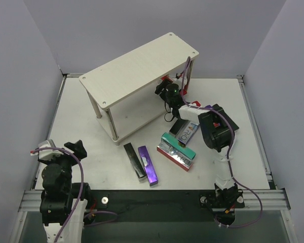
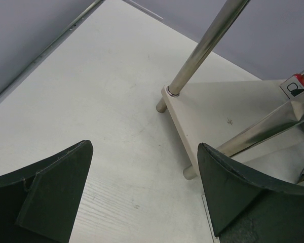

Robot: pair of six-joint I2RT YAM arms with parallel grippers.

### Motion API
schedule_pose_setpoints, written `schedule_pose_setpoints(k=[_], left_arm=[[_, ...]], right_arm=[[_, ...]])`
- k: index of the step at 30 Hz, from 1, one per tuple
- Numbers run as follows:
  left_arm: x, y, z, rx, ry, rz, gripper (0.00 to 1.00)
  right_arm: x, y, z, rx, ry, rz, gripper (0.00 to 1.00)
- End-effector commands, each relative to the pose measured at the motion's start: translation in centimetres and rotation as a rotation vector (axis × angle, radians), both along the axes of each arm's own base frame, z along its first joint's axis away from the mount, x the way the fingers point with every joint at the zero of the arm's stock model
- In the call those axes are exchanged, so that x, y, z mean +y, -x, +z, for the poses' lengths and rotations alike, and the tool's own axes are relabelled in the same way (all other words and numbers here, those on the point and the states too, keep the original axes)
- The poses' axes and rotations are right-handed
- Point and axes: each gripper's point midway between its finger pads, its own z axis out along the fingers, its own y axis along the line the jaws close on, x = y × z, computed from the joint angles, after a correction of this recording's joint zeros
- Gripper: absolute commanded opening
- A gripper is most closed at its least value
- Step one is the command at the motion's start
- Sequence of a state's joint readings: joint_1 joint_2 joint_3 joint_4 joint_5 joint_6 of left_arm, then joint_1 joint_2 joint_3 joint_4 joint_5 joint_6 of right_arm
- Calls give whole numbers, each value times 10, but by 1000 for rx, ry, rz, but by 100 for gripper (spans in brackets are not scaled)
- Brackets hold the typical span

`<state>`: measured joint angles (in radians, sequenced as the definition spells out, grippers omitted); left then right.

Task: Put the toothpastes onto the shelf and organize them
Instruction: Place the toothpaste on the shelf.

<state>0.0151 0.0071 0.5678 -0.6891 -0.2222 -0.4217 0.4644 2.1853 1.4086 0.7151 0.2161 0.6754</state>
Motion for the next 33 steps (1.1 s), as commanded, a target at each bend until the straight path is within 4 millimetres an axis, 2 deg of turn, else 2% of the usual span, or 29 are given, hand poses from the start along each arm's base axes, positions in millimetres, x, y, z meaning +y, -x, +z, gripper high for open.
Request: schedule_pose_setpoints(k=[1,6,15,19,23,27,33], left_arm=[[-1,11,27,-149,-17,-8,95],[-1,11,27,-147,-18,-10,95],[-1,11,27,-149,-18,-8,95],[-1,11,27,-149,-18,-10,95],[-1,11,27,-147,-19,-7,95],[-1,11,28,-151,-19,-7,95],[0,12,29,-160,-19,-3,95]], right_arm=[[4,-14,12,-42,-13,10,61],[2,-19,11,-46,-12,-3,61],[-8,-27,10,-79,16,-59,70],[-14,-29,9,-81,39,-86,77],[-13,-29,13,-87,35,-72,77],[-2,-25,21,-100,16,-15,78],[8,-6,33,-118,-20,76,80]])
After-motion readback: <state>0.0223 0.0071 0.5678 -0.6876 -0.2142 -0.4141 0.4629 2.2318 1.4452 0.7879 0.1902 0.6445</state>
